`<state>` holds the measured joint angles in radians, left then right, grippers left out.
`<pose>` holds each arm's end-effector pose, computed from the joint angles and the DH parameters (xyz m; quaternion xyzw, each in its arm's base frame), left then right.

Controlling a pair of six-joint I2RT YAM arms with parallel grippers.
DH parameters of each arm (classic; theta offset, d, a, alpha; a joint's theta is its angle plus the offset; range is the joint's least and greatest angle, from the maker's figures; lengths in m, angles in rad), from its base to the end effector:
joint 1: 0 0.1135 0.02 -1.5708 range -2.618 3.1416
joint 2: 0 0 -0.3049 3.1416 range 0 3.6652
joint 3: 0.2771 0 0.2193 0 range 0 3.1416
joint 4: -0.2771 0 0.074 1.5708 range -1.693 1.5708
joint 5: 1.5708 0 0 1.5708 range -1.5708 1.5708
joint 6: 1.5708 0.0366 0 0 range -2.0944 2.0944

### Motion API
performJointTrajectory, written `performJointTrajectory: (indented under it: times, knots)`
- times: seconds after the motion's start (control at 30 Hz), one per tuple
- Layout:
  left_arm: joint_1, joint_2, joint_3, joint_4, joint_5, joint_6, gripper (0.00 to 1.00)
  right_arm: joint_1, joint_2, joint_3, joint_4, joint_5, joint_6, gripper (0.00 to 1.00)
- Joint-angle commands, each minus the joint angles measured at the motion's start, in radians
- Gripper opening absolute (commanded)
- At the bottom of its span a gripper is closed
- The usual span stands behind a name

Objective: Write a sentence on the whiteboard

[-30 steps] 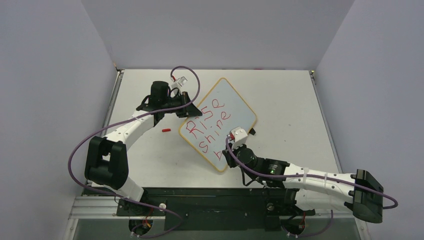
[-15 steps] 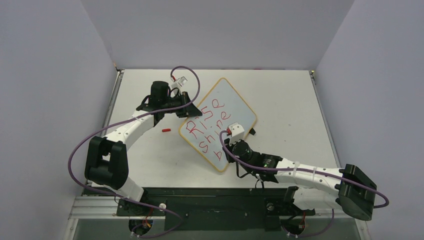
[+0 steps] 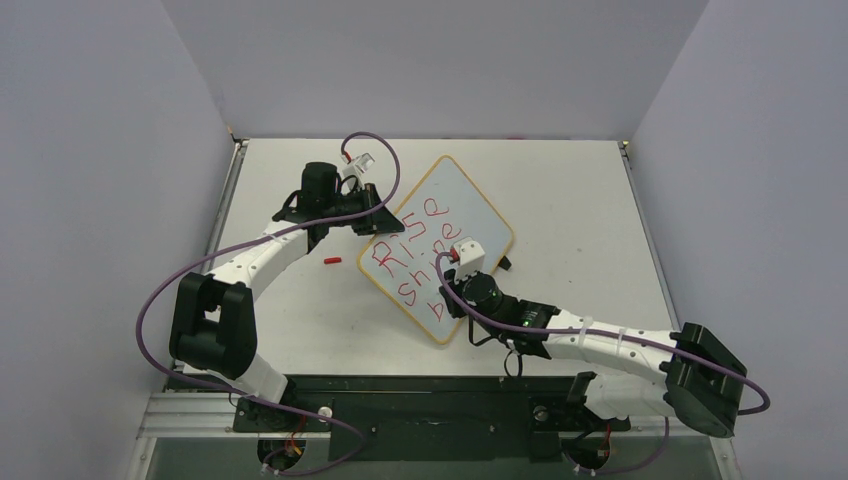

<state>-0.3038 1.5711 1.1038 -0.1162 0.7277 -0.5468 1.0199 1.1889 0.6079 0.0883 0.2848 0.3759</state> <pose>0.2981 -0.1190 0.3211 0.0676 0.8373 -0.4682 0.2741 0.1196 0.1751 0.2792 -0.1997 0.8289 0.2332 0.4676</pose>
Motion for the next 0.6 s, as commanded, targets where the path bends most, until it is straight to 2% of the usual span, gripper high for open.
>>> performJointTrajectory:
  times: [0.0,0.57]
  knots:
    - [0.005,-0.024,0.008,0.059,-0.036,0.033,0.00,-0.010,0.013,0.033,0.050,-0.017,-0.009,0.00]
    - [0.004,-0.020,0.009,0.061,-0.033,0.033,0.00,-0.009,-0.016,-0.078,0.049,-0.024,0.035,0.00]
